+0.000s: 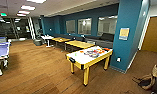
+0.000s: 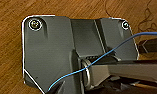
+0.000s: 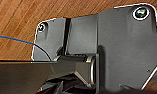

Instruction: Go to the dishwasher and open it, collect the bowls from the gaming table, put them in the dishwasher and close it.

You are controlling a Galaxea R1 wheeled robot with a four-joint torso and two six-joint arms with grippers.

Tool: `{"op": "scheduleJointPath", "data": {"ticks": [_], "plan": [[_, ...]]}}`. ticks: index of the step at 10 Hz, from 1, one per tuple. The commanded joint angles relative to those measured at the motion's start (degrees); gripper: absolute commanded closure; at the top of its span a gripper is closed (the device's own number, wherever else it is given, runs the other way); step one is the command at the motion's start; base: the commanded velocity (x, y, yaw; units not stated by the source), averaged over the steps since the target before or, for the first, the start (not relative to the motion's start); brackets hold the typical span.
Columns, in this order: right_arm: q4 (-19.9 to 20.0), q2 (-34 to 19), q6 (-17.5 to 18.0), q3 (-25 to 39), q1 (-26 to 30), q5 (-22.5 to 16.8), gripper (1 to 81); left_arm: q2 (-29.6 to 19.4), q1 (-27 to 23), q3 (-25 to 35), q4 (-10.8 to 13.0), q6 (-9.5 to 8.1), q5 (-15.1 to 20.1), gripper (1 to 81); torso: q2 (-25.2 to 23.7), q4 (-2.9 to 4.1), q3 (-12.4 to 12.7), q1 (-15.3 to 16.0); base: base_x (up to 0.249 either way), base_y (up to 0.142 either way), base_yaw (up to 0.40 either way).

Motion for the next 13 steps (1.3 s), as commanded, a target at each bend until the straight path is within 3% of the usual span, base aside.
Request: {"op": "scheduleJointPath", "data": {"ticks": [1, 9, 13], "plan": [[-0.52, 0.44, -0.25, 0.53, 2.82, -2.78, 1.0, -0.20, -2.97, 0.32, -0.28, 0.18, 2.90, 1.0, 0.00, 0.00, 0.00, 0.00, 0.000, 0.000, 0.000], [-0.52, 0.44, -0.25, 0.45, 2.82, -2.78, 1.0, -0.20, -2.80, 0.32, -0.28, 0.26, 2.72, 1.0, -0.04, 0.00, 0.00, -0.09, 0.092, 0.000, 0.000], [-0.52, 0.53, -0.25, 0.45, 2.82, -2.87, 1.0, -0.29, -2.80, 0.41, -0.36, 0.26, 2.72, 1.0, -0.02, 0.00, 0.00, -0.06, 0.133, 0.084, 0.000]]}}
